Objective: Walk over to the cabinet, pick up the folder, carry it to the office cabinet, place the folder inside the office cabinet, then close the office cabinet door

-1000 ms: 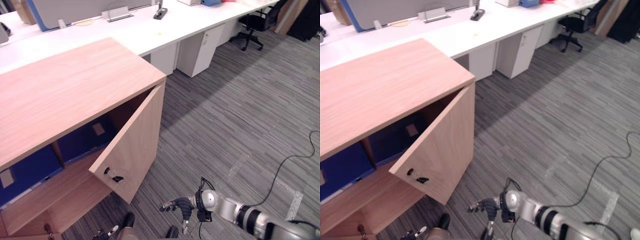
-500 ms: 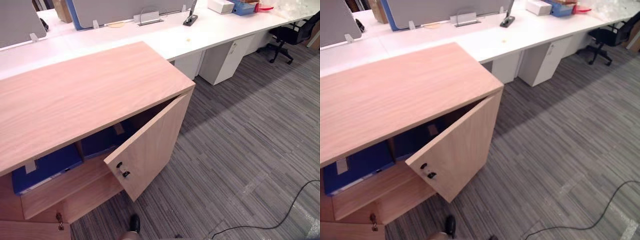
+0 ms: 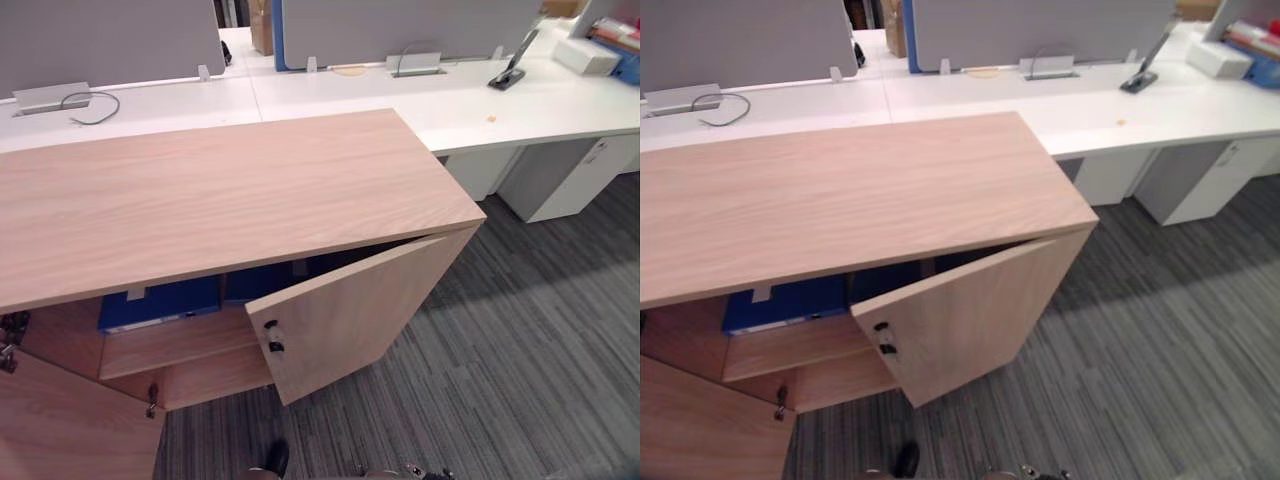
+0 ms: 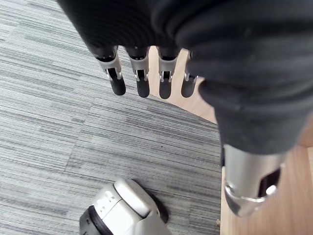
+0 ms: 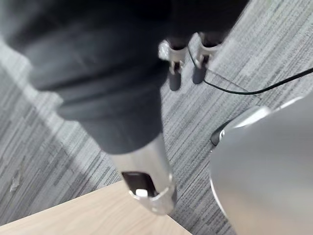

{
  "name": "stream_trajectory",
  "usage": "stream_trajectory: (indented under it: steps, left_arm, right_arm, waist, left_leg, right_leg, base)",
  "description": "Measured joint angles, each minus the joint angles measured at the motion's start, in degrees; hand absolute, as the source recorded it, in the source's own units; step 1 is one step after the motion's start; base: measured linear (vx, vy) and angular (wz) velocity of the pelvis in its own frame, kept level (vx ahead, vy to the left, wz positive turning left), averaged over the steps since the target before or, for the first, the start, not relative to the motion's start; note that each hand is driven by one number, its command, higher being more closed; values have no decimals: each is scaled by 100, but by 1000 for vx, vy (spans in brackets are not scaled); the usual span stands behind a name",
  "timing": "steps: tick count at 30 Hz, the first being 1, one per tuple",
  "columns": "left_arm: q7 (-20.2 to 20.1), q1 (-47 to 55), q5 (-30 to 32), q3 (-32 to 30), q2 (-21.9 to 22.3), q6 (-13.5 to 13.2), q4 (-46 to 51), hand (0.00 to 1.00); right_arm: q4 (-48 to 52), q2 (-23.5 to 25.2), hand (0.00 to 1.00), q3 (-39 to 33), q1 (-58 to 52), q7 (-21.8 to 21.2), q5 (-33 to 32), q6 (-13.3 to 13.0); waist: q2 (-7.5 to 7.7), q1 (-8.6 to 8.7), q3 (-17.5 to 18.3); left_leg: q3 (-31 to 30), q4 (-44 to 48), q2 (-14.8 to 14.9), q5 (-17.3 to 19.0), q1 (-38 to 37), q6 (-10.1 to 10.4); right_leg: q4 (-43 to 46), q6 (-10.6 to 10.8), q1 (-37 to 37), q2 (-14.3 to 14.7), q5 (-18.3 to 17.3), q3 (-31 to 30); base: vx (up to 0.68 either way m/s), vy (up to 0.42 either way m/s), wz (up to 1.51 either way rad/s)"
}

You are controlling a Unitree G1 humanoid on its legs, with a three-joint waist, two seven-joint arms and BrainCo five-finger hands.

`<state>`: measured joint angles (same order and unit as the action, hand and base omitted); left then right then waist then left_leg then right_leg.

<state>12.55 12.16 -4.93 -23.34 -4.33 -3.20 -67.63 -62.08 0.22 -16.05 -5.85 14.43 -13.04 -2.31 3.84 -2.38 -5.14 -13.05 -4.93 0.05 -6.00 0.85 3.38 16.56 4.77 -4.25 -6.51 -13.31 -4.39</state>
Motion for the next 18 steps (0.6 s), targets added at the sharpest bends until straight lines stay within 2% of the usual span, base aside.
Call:
stream_trajectory:
  steps: [1,4,8,9,10,11,12,14,16,17,18]
  left_arm:
    - [11,12,-11,12,-18,0,0,0]
    - [16,-21,-33,54,-69,-1,10,0]
    - [16,-70,-37,60,-75,-3,108,0]
    - [16,-71,-37,59,-44,-7,233,0]
    - [12,-87,-36,55,-37,-29,303,0]
    - [5,-133,-31,42,-43,-23,285,0]
    - [-12,-191,-31,45,-32,-12,284,0]
    - [-22,-195,0,85,-18,-13,294,0]
    - [-36,-209,12,188,-39,-19,304,0]
    - [-72,-277,31,212,-44,-42,322,0]
    - [-88,-356,57,308,-129,-71,419,0]
  right_arm:
    - [19,4,0,6,-15,-33,99,-1]
    - [40,-2,0,51,-17,-76,321,1]
    - [58,21,0,50,26,-99,322,1]
    - [55,24,0,24,66,-102,323,3]
    - [53,46,0,-22,86,-110,329,2]
    - [53,68,0,-25,88,-113,329,-1]
    - [52,61,0,-85,81,-120,322,0]
    - [56,1,0,-251,47,-130,320,8]
    - [62,-4,0,-400,-1,-130,293,0]
    - [47,7,0,-561,-22,-133,283,18]
    - [37,113,0,-645,-80,-142,312,51]
  waist:
    - [7,-8,-8]
    - [13,-18,-34]
    - [15,-26,-121]
    - [-3,-30,-202]
    - [33,-45,-275]
    - [35,-35,-315]
    - [46,-22,-404]
    - [25,-3,-425]
    - [-53,131,-405]
    - [-90,167,-386]
    - [81,182,-362]
  left_leg:
    - [-27,1,144,29,-2,122]
    - [-211,11,360,59,40,272]
    - [-118,509,366,107,422,371]
    - [283,670,379,80,539,348]
    - [1015,933,484,263,618,141]
    - [1451,1351,575,513,745,63]
    - [2152,2352,790,1005,983,-44]
    - [2728,3345,931,1386,999,-95]
    - [3012,3329,911,1605,932,-82]
    - [2943,2751,721,1627,863,-91]
    - [2813,1938,332,1194,657,-223]
  right_leg:
    - [-184,-95,131,148,62,126]
    - [-517,-232,400,365,203,378]
    - [-616,-258,533,413,276,712]
    - [-610,-295,572,421,322,828]
    - [-632,-338,607,419,341,955]
    - [-644,-363,622,414,343,1043]
    - [-655,-409,670,383,327,1188]
    - [-678,-421,726,297,309,1264]
    - [-640,-365,697,212,283,1496]
    - [-588,-264,592,203,224,1606]
    - [-638,-252,518,29,216,1621]
  base:
    - [51,-191,25]
    - [63,-138,32]
    - [53,-73,51]
    - [-49,-15,46]
    - [-60,1,41]
    - [-87,10,31]
    - [-75,11,19]
    - [-49,45,20]
    - [-27,128,58]
    - [-24,180,88]
    - [-12,168,90]
